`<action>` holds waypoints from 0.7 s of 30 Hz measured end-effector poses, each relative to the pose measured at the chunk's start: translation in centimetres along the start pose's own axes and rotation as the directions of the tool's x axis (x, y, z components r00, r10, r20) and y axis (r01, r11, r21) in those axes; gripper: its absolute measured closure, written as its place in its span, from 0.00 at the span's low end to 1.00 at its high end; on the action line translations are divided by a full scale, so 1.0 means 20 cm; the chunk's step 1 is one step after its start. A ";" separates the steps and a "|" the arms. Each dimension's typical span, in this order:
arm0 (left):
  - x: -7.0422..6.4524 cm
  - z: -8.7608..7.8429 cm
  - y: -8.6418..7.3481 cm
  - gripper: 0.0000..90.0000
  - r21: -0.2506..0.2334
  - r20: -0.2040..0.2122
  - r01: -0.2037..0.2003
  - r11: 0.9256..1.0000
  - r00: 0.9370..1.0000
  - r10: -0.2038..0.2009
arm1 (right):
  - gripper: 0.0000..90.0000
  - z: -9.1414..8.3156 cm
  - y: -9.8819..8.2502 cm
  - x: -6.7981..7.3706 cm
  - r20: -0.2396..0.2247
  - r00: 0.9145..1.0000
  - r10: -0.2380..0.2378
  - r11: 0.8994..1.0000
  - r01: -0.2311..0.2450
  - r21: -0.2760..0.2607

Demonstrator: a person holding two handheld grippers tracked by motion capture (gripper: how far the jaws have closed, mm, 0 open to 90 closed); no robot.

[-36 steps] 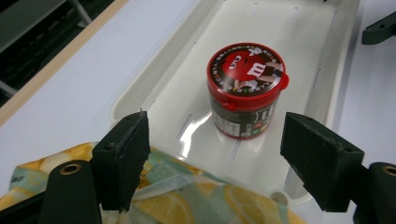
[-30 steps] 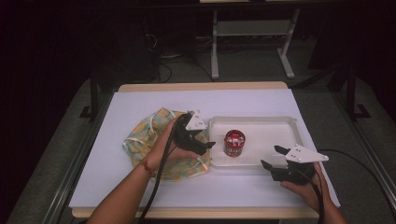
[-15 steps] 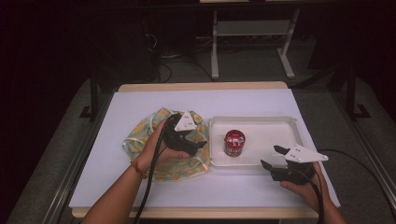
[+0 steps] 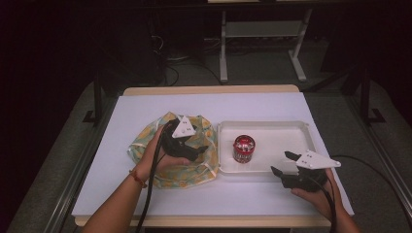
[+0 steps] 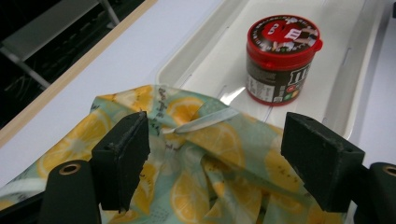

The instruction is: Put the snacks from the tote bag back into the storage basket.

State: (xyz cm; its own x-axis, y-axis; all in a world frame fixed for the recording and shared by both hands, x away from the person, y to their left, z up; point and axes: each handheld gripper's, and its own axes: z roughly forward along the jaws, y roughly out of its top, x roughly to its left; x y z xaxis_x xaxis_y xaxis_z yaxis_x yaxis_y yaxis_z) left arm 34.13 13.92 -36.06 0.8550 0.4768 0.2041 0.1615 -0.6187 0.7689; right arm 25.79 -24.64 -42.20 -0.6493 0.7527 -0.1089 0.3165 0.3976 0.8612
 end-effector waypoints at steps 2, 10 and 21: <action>0.01 -0.01 -0.01 0.26 -0.003 -0.001 0.005 1.000 1.000 -0.005 | 0.32 0.00 0.00 0.00 -0.001 1.000 -0.001 1.000 0.001 0.000; 0.02 -0.04 -0.05 0.26 0.003 -0.015 0.008 1.000 1.000 -0.008 | 0.32 0.00 0.00 0.00 0.000 1.000 0.002 1.000 -0.002 -0.003; 0.04 -0.08 -0.10 0.26 0.017 -0.033 0.000 1.000 0.999 0.000 | 0.32 0.00 0.00 0.00 0.000 1.000 0.000 1.000 0.000 -0.002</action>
State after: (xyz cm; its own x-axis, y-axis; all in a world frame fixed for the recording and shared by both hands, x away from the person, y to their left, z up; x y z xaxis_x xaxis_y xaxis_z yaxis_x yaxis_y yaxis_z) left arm 33.64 16.53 -36.44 0.8385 0.4967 0.2240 0.1703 -0.6294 0.7582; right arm 25.87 -24.58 -42.18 -0.6488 0.7531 -0.1087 0.3155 0.3963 0.8622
